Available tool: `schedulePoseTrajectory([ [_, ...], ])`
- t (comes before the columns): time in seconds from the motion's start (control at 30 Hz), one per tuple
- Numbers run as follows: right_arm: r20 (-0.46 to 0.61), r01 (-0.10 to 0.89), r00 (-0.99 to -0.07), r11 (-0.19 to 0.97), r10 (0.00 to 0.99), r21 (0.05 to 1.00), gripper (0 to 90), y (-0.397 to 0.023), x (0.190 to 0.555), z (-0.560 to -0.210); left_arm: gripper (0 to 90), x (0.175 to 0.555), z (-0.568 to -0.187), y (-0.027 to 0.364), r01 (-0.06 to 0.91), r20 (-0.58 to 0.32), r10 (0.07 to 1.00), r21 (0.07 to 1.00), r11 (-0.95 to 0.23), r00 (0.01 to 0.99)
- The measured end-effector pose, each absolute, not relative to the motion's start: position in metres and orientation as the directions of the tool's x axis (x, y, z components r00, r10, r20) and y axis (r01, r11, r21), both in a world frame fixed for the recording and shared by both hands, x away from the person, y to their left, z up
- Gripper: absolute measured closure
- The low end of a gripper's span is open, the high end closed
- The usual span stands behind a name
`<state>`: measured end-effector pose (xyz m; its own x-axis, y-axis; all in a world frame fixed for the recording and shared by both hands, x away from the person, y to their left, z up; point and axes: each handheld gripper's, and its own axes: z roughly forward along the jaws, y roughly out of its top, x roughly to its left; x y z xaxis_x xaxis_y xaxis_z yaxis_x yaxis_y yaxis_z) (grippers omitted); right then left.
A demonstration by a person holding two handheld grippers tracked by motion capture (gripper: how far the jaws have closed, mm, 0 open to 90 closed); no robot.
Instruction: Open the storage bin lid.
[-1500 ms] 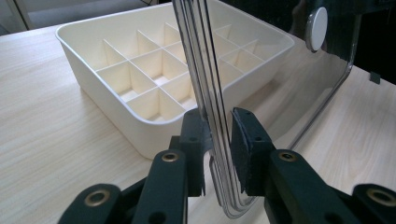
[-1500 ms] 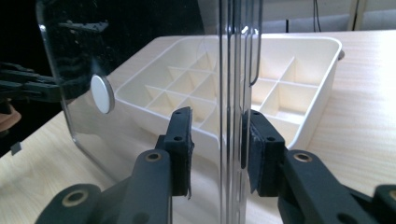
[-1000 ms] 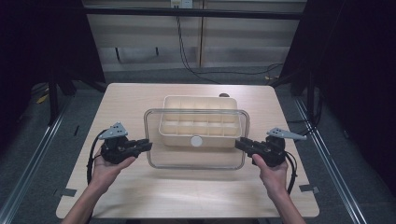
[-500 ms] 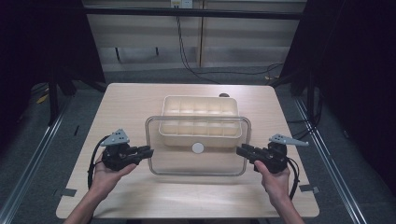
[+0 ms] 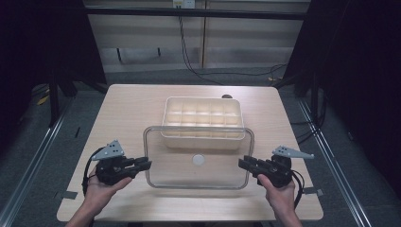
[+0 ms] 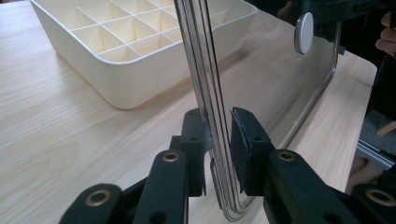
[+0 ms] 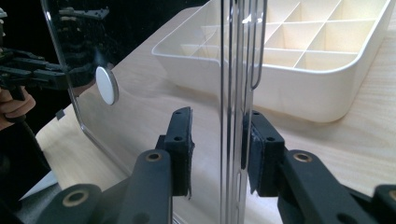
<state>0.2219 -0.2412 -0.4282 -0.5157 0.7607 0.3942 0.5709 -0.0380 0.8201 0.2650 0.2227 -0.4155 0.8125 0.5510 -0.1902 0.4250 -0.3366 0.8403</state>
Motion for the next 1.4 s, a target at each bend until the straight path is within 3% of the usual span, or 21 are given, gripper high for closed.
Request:
schedulePoseTrajectory([
  [0.73,0.412,0.643,-0.503,0.011,0.760,0.766,65.0,-0.236,0.190,-0.453,75.3,0.239,-0.443,0.220,0.477,-0.197,0.557,0.774,-0.417,0.807],
  [1.1,0.407,0.671,-0.477,0.024,0.779,0.741,64.0,-0.236,0.200,-0.461,69.9,0.249,-0.452,0.214,0.466,-0.171,0.560,0.767,-0.441,0.811],
  [1.4,0.359,0.691,-0.475,0.088,0.804,0.717,56.8,-0.232,0.215,-0.464,67.7,0.256,-0.455,0.210,0.472,-0.172,0.554,0.751,-0.462,0.815],
])
